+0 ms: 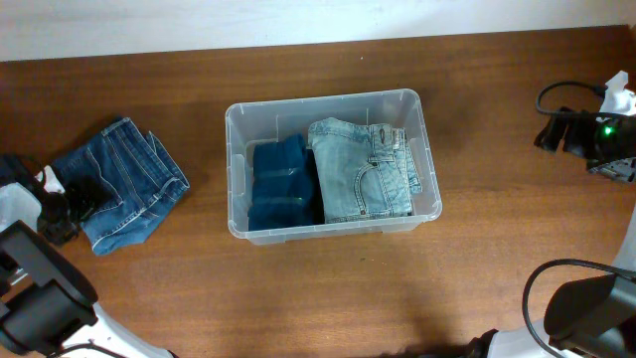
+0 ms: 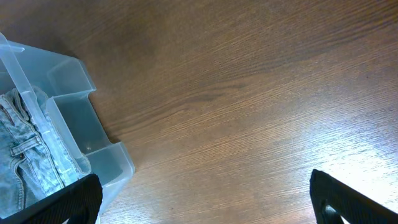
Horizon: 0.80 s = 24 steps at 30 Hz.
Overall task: Pack container
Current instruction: 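Grasp the edge of the dark-blue jeans with the left gripper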
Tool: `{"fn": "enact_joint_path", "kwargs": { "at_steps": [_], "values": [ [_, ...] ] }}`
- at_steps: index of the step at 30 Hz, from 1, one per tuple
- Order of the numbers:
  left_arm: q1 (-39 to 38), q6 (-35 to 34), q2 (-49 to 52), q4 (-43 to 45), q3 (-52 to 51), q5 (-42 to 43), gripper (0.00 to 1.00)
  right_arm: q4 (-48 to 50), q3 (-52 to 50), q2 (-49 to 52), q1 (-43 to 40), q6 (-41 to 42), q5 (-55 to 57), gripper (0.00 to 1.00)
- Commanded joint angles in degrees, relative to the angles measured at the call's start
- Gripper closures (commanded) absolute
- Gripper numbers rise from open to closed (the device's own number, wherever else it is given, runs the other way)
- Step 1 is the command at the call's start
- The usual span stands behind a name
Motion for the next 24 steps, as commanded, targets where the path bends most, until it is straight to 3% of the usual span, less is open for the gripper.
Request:
{"fn": "enact_joint_path", "kwargs": {
  "at_steps": [1, 6, 11, 18, 19, 21, 23, 24],
  "values": [
    [-1.57, 2.08, 4.57, 0.63, -5.11, 0.31, 0.01, 0.02, 0.59, 0.02, -0.22, -0.33, 0.09, 0.01],
    [-1.57, 2.03, 4.61, 2.56, -7.04, 0.66, 0.01, 0.02, 0.59, 0.02, -0.22, -0.33, 0.11, 0.01],
    [-1.57, 2.05, 4.61, 2.51, -7.04, 4.09, 0.11, 0.02, 0.59, 0.02, -0.22, -0.35, 0.11, 0.01],
    [-1.31, 3.54, 4.61, 2.03, -7.02, 5.07, 0.39, 0.02, 0.59, 0.02, -0.22, -0.35, 0.11, 0.01],
    [-1.16, 3.54, 4.61, 1.9, -7.02, 5.07, 0.48, 0.02, 0.59, 0.02, -0.22, -0.33, 0.09, 0.01],
    [-0.7, 3.5, 4.61, 1.27, -6.97, 5.09, 0.87, 0.02, 0.59, 0.02, -0.22, -0.35, 0.09, 0.02],
    [-0.02, 3.48, 4.61, 0.63, -6.88, 5.09, 1.0, 0.02, 0.59, 0.02, -0.22, -0.35, 0.09, 0.01],
    [0.28, 3.48, 4.59, 0.24, -6.86, 5.09, 0.99, 0.02, 0.59, 0.02, -0.22, -0.33, 0.09, 0.01]
  ]
}}
